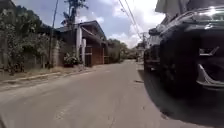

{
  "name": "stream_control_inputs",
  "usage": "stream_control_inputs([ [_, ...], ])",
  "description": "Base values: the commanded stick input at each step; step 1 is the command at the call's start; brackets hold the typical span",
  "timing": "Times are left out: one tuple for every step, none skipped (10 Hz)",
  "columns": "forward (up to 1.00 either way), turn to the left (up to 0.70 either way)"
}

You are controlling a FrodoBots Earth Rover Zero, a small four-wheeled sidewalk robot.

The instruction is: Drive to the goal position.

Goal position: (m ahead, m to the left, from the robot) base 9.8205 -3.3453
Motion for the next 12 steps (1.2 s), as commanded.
stream_control_inputs([
  [1.0,-0.39],
  [1.0,-0.39],
  [1.0,-0.39],
  [1.0,-0.35],
  [1.0,-0.21],
  [1.0,-0.03],
  [1.0,0.0],
  [1.0,0.0],
  [1.0,0.0],
  [1.0,0.0],
  [1.0,0.0],
  [1.0,0.0],
])
